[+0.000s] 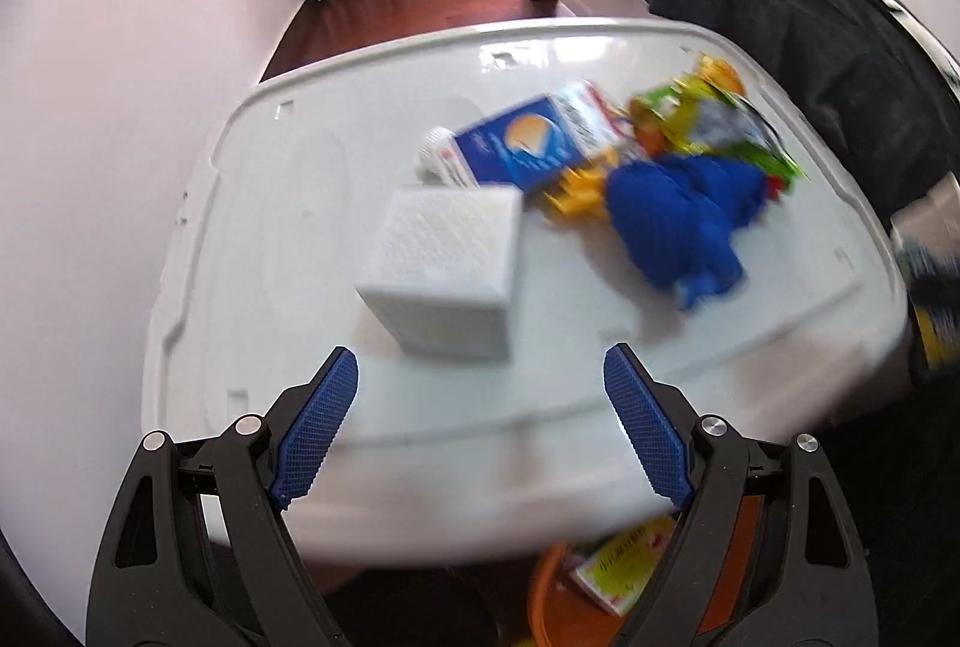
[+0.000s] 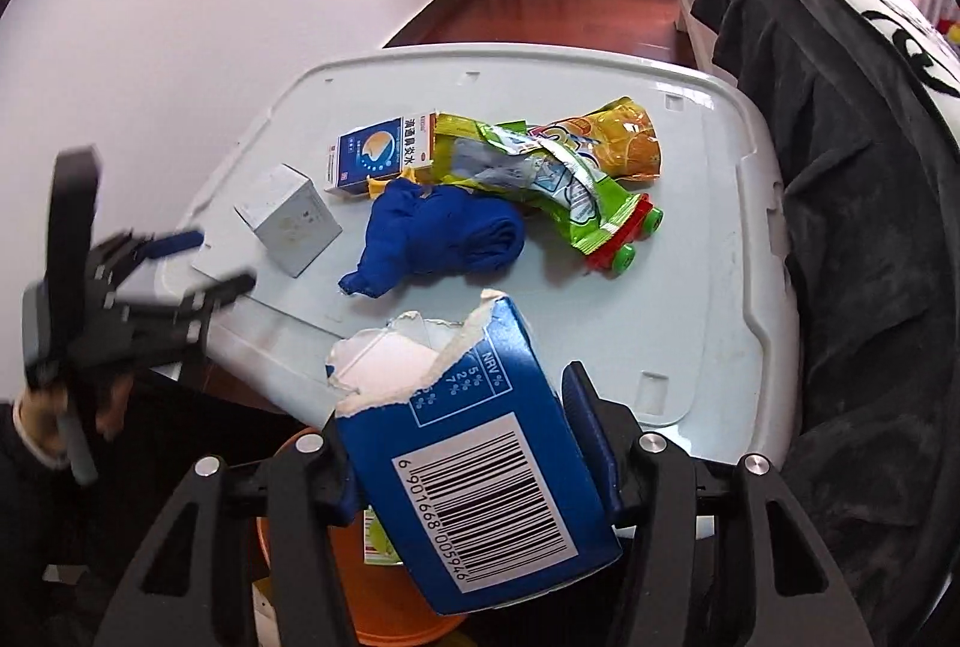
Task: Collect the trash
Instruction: 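Grasp the white printed box with the left tool, then carry both held boxes over the orange bin and open both tools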
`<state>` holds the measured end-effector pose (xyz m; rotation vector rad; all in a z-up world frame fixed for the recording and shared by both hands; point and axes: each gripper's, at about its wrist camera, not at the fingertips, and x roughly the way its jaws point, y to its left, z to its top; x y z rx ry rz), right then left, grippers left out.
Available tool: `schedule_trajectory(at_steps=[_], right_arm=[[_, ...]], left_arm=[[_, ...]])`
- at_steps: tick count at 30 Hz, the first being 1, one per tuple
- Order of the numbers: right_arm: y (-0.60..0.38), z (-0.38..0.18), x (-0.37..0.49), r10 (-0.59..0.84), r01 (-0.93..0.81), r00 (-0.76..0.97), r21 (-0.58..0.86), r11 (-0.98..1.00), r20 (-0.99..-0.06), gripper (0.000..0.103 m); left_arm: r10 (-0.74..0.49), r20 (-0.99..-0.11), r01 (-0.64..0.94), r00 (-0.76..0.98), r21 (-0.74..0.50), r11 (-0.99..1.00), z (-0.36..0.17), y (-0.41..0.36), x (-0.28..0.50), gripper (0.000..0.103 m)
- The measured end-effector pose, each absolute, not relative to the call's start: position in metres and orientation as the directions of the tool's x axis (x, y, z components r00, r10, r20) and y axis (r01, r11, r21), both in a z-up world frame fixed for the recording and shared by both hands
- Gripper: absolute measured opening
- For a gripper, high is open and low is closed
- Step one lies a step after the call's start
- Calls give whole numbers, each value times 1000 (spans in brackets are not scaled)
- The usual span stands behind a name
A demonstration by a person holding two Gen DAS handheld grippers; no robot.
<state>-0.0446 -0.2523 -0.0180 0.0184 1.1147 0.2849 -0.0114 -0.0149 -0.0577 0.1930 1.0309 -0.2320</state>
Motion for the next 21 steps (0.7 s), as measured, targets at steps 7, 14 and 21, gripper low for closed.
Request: schedule_trajectory(at_steps=[7, 14, 21], right_arm=[[-244, -28, -43, 234, -201, 406, 164, 966, -883, 55], [-233, -39, -46, 220, -164, 424, 164, 973, -879, 55], [-227, -35, -57, 225, -129, 431, 187, 974, -874, 55]], left_arm=[[-134, -856, 268, 499, 5, 963, -83, -5, 34, 82], [-187, -836, 237, 517, -70, 969, -110, -9, 52, 59], [-123, -802, 241, 584, 27, 970, -68, -35, 6, 59]])
